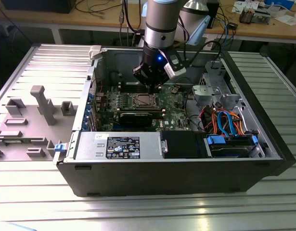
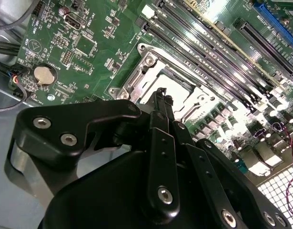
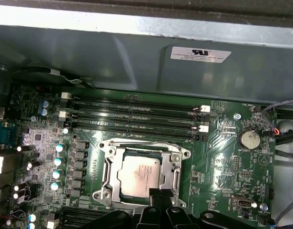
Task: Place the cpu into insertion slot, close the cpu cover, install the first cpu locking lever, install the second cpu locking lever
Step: 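Install the second cpu locking lever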
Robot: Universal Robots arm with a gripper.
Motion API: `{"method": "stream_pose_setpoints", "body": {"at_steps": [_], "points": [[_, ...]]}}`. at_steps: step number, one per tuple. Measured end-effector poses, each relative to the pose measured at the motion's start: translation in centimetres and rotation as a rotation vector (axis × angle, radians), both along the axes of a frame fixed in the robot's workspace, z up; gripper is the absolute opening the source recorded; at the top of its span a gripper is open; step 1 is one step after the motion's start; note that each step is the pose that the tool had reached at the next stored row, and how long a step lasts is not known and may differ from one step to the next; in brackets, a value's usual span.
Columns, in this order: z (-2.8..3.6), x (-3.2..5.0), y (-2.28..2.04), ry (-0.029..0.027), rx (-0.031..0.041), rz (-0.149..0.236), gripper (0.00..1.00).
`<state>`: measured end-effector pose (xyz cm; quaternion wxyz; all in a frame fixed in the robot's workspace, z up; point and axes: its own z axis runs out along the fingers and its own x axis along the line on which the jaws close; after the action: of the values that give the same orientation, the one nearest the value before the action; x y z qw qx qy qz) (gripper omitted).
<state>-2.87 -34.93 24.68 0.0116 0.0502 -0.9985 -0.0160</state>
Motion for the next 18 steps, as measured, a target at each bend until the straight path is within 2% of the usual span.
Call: {"method": "stream_pose_setpoints", "body": {"at_steps": [5, 13, 18], "points": [[-0.05, 0.00, -0.03, -0.0001, 0.0002, 0.000, 0.11], [-0.07, 0.00, -0.61, -0.0001, 0.0001, 0.000, 0.11], [-0.10, 0.00, -0.72, 0.0000, 0.0001, 0.000, 0.11]]}}
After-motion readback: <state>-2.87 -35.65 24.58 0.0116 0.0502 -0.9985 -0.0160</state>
